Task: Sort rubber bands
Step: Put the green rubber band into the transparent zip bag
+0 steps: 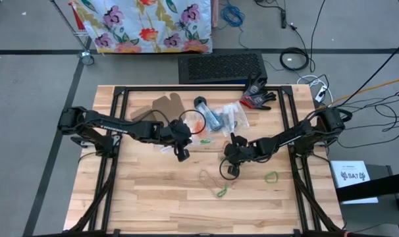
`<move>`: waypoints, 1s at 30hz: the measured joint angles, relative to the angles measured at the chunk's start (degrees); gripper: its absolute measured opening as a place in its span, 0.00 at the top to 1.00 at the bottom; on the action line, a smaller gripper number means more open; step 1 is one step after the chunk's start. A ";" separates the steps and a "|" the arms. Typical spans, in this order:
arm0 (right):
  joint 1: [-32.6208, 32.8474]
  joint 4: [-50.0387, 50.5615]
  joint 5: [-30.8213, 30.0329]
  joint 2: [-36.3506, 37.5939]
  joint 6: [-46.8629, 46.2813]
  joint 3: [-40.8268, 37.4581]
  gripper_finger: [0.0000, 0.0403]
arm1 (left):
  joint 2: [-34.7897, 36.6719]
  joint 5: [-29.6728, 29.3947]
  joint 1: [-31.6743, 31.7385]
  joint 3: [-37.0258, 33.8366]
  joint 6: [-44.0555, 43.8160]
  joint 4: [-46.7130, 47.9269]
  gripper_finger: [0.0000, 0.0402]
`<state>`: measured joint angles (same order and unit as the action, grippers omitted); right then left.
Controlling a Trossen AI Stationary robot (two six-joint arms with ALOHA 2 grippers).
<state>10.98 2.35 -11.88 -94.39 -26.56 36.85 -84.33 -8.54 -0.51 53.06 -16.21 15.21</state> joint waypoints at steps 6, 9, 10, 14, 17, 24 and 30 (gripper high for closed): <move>0.81 -0.03 0.42 5.32 4.35 2.88 0.97 | 0.00 0.28 0.08 0.00 -0.02 -0.04 0.98; 0.75 -1.52 -0.33 8.37 10.12 7.04 1.00 | 0.00 0.37 0.13 0.00 -0.04 -0.39 0.98; 0.75 -0.99 -1.35 8.67 12.41 8.58 1.00 | 0.00 0.37 0.17 0.00 -0.04 -0.47 0.98; -0.03 -2.23 -3.10 8.41 24.94 15.61 1.00 | 0.00 0.39 0.15 0.00 -0.22 -2.10 0.98; -2.27 -2.17 -3.09 6.63 30.72 19.51 1.00 | 0.00 1.27 0.11 0.00 -1.52 -3.05 0.98; -8.00 -4.52 -2.99 3.09 34.63 22.83 1.00 | 0.00 1.46 0.11 0.00 -1.94 -3.33 0.98; -9.42 -3.74 1.33 -0.02 33.15 22.75 1.00 | 0.00 1.46 0.78 0.00 -2.87 -3.66 0.98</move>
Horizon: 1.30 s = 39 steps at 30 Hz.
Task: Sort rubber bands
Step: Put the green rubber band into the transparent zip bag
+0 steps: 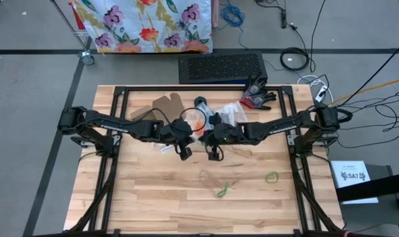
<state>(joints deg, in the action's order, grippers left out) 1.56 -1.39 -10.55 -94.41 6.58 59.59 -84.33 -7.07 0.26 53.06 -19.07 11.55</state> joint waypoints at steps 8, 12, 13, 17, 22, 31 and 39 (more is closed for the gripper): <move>1.37 1.42 -1.72 0.04 -0.96 0.00 1.00 | 0.00 -0.02 2.40 0.00 -1.64 -0.11 0.98; 1.62 -1.15 -1.37 0.04 1.57 0.02 1.00 | 0.00 1.73 3.14 0.00 -1.66 -0.27 0.98; 1.59 -1.16 -1.36 0.04 1.64 0.02 1.00 | 0.00 1.99 3.14 0.00 -1.68 -0.32 0.98; 0.81 -0.87 -2.56 0.02 1.97 0.02 1.00 | 0.00 2.17 3.13 0.00 -1.66 -0.38 0.98; 0.62 -5.87 -5.32 0.14 4.38 0.02 1.00 | 0.00 3.60 3.09 0.00 -1.67 -0.28 0.98; 0.55 -1.21 -2.97 0.06 2.16 0.04 1.00 | 0.00 3.89 3.09 0.00 -1.68 -0.74 0.98; -0.60 4.50 -2.88 -0.22 -2.71 0.04 1.00 | 0.00 7.07 3.09 0.00 -1.66 -4.02 0.98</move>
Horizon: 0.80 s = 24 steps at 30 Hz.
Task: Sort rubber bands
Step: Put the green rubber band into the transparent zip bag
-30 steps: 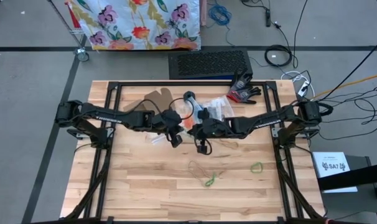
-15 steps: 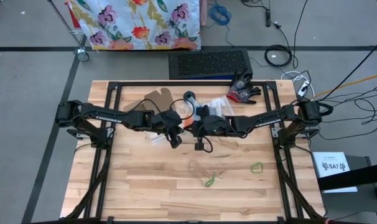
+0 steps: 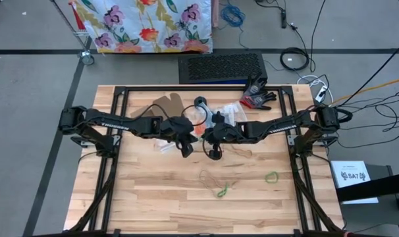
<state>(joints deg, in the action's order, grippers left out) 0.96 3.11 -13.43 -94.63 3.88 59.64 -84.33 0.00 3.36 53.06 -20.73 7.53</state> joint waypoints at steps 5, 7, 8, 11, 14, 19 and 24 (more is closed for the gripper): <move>-0.09 0.68 -6.54 0.00 -0.56 0.00 1.00 | 0.00 3.70 0.04 0.02 0.02 -2.13 0.98; -0.23 -0.93 -3.99 0.00 -0.46 0.00 1.00 | 0.00 4.28 0.01 0.02 0.02 -2.92 0.98; -0.46 -1.64 -0.05 0.00 -0.32 0.00 1.00 | 0.00 4.30 0.00 0.02 0.04 -3.13 0.98; -1.37 -0.56 12.02 0.00 -3.33 0.00 1.00 | 0.00 4.26 0.00 0.02 0.07 -3.65 0.98; -2.80 4.79 17.36 0.00 -9.85 0.00 1.00 | 0.00 3.50 0.00 0.04 0.22 -4.87 0.98; -4.18 9.15 20.61 -0.02 -13.55 0.00 1.00 | 0.00 3.01 0.00 0.04 0.17 -5.32 0.98; -4.32 3.67 13.39 -0.02 -10.47 0.00 0.99 | 0.00 2.94 0.00 0.04 0.09 -5.07 0.98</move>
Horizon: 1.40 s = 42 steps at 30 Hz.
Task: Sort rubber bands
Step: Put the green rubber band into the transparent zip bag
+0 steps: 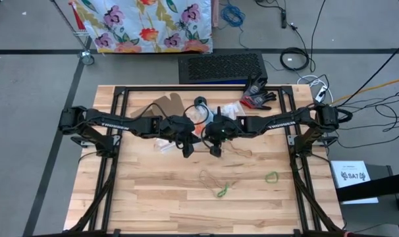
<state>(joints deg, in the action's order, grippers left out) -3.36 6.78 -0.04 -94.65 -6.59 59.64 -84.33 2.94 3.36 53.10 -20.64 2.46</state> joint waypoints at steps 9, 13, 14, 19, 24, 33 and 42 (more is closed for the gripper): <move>-0.79 -0.98 -1.53 0.29 2.06 0.00 0.75 | 0.00 -0.04 0.00 0.00 -0.03 1.58 0.98; -1.92 -0.10 -1.61 3.06 2.77 0.00 0.63 | 0.00 -1.26 0.01 0.00 0.40 3.15 0.98; -2.02 0.37 -1.61 4.05 2.77 0.00 0.61 | 0.00 -2.22 0.00 0.00 0.37 3.73 0.98; -2.31 9.18 -1.66 10.46 -0.27 0.00 0.57 | 0.00 -5.32 0.02 0.00 0.34 7.29 0.98; -0.92 25.28 -3.84 15.87 -8.47 -0.99 0.59 | 0.00 -5.37 0.00 0.00 0.50 7.61 0.98; 12.98 31.76 -12.20 25.91 -33.72 -14.34 0.64 | 0.00 -4.90 0.00 0.00 1.82 8.57 0.98; 30.65 36.60 -9.71 27.48 -72.44 -24.40 0.64 | 0.00 -4.70 0.00 0.00 2.03 10.30 0.98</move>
<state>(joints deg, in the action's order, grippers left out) 27.29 43.38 -9.75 -67.18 -79.02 35.24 -84.33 -1.76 3.36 53.10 -18.61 12.76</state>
